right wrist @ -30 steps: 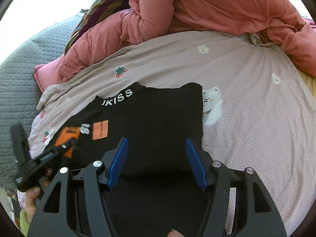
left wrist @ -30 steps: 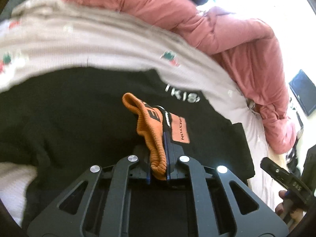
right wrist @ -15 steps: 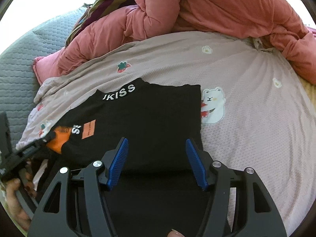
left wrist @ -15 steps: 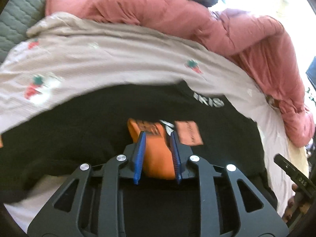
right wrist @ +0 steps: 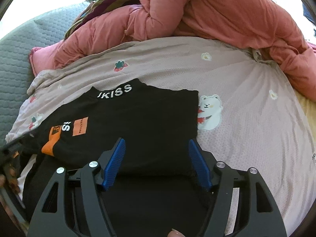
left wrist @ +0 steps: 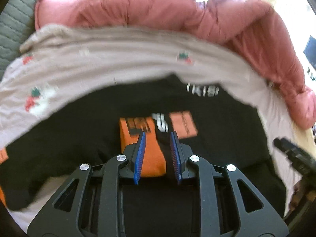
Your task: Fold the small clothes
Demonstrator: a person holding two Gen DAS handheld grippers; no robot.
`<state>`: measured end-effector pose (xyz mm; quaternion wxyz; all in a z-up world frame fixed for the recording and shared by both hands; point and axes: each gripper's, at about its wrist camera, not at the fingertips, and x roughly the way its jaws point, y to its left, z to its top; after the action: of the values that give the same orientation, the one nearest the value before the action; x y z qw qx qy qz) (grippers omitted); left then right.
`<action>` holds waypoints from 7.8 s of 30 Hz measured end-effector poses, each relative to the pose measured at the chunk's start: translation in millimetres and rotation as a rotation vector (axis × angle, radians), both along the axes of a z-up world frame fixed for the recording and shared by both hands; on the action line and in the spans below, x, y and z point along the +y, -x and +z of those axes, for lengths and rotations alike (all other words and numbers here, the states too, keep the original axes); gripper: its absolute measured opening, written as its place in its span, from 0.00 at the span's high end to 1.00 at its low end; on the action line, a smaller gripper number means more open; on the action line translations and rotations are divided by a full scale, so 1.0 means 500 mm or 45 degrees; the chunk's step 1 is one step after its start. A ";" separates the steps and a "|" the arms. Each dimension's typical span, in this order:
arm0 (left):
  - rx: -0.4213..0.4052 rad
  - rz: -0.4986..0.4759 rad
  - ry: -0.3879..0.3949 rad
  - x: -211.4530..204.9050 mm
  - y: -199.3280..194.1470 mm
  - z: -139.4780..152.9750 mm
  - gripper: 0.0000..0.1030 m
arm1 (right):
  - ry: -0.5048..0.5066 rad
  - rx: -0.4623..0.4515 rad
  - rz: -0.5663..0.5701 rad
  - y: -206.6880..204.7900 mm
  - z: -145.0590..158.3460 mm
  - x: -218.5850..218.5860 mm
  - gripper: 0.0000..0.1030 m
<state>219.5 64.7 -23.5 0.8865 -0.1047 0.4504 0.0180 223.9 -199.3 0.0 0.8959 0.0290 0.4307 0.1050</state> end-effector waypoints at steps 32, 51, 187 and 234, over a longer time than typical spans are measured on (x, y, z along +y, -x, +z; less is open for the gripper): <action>-0.034 0.032 -0.084 0.025 0.059 0.020 0.65 | 0.030 0.097 0.063 0.024 -0.010 0.008 0.21; -0.192 0.218 -0.195 0.115 0.191 0.117 0.17 | -0.028 -0.033 0.225 0.090 0.064 0.116 0.04; -0.232 0.006 0.053 0.043 0.067 0.119 0.50 | -0.201 0.095 0.028 0.056 -0.029 0.046 0.04; -0.092 0.290 0.165 0.211 0.079 0.031 0.42 | 0.041 -0.122 0.008 -0.084 0.038 0.062 0.92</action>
<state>179.9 170.2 -8.2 0.8858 -0.2126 0.4035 0.0856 265.7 -168.2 19.1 0.9155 0.0083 0.3891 0.1021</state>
